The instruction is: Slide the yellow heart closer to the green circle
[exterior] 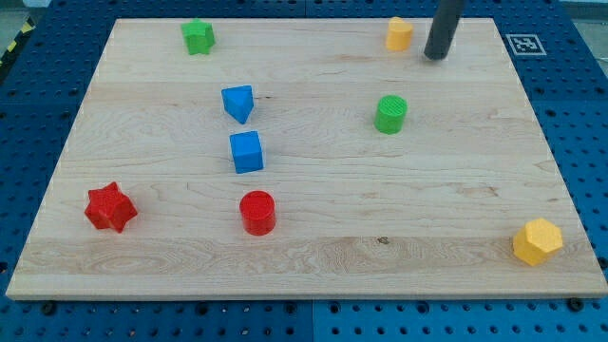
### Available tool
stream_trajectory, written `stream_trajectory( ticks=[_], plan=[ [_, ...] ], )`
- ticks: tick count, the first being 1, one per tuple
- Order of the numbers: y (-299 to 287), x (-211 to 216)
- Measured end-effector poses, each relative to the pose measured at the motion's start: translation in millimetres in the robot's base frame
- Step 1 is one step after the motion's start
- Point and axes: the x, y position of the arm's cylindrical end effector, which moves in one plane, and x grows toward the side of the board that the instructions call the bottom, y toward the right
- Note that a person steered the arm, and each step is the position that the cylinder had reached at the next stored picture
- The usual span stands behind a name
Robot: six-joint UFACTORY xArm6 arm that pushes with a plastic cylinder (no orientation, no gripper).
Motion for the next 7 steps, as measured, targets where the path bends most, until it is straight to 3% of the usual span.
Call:
stream_trajectory(
  ticks=[1,4,5,7],
  plan=[
    [-13,-56],
    [-63,-5],
    [-80,-6],
    [-67,19]
  ],
)
